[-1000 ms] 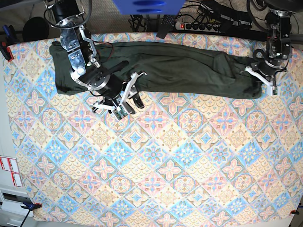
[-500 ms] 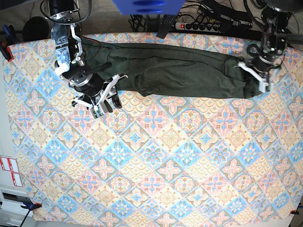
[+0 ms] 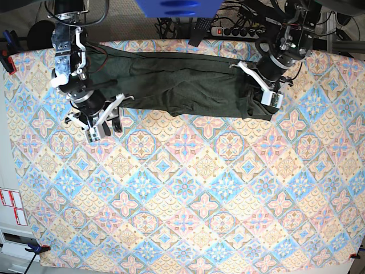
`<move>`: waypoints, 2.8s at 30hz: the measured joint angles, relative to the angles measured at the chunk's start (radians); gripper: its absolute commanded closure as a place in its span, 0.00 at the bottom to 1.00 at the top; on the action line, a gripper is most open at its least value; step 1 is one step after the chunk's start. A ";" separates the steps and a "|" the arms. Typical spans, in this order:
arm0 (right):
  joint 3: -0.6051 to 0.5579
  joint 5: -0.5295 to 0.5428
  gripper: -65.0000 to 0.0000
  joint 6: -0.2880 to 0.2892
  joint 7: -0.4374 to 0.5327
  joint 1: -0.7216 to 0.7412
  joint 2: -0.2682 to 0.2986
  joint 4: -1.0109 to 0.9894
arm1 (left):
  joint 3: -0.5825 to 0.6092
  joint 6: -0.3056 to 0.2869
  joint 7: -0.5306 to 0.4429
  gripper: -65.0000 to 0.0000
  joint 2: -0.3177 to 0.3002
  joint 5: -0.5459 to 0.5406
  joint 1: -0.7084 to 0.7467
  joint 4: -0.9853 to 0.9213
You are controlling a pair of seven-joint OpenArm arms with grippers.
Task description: Fold the T-shirt properly
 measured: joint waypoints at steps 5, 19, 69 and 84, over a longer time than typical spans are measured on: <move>0.068 0.003 0.71 0.003 0.008 -0.016 -0.002 0.000 | 0.020 -0.002 0.004 1.00 0.069 0.002 0.000 -0.001; 0.103 0.000 0.71 0.003 0.008 -0.018 0.024 0.000 | 0.180 -0.003 -0.001 1.00 0.134 0.002 -0.081 -0.082; 0.100 0.005 0.71 0.003 0.007 -0.016 0.050 0.000 | 0.396 0.007 -0.001 0.61 0.037 0.002 -0.159 -0.159; 0.106 0.007 0.71 0.003 -0.004 -0.055 0.071 0.002 | 0.386 0.000 -0.008 0.61 -0.069 -0.002 -0.164 -0.077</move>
